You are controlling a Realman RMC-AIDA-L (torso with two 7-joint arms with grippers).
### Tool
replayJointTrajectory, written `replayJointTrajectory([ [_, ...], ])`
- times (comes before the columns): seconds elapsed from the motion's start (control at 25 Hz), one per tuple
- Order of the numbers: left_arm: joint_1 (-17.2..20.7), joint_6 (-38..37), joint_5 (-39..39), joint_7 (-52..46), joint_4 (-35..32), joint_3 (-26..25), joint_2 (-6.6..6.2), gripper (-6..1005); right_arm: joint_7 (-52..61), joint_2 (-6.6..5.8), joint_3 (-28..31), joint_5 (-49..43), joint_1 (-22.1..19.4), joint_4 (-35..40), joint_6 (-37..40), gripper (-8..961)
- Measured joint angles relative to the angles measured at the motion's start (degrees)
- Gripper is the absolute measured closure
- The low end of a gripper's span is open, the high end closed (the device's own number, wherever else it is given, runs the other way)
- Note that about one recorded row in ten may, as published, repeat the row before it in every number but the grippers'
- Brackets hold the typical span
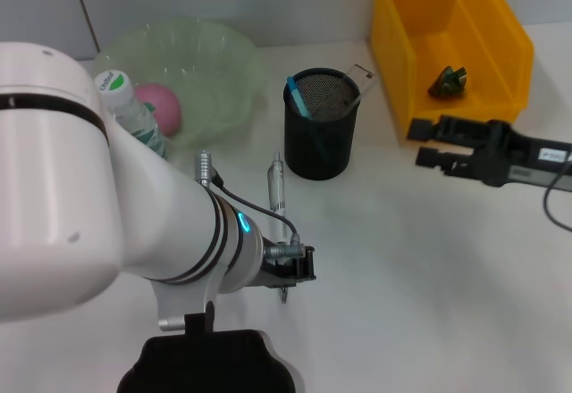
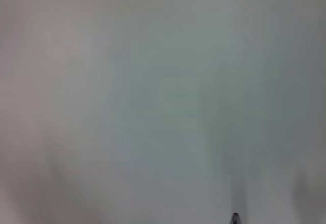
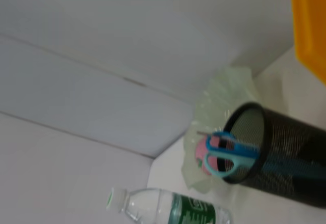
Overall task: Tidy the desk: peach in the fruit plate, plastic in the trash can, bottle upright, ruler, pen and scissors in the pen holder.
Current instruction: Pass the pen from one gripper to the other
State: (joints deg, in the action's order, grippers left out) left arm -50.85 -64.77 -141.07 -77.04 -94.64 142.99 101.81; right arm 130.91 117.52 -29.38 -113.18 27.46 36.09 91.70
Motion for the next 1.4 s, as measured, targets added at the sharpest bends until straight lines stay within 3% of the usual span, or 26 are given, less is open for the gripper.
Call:
replayJointTrajectory([
  [0.52, 1.41, 0.79, -3.29, -0.23, -3.22, 0.82, 0.05, 873, -0.95, 0.69, -1.37, -0.38, 2.7, -5.72, -2.27, 183],
  [1.4, 2.07, 1.19, -6.04, -0.28, -4.51, 1.42, 0.47, 874, -0.24, 0.17, -6.98, -0.82, 6.71, -11.43, -8.89, 158],
])
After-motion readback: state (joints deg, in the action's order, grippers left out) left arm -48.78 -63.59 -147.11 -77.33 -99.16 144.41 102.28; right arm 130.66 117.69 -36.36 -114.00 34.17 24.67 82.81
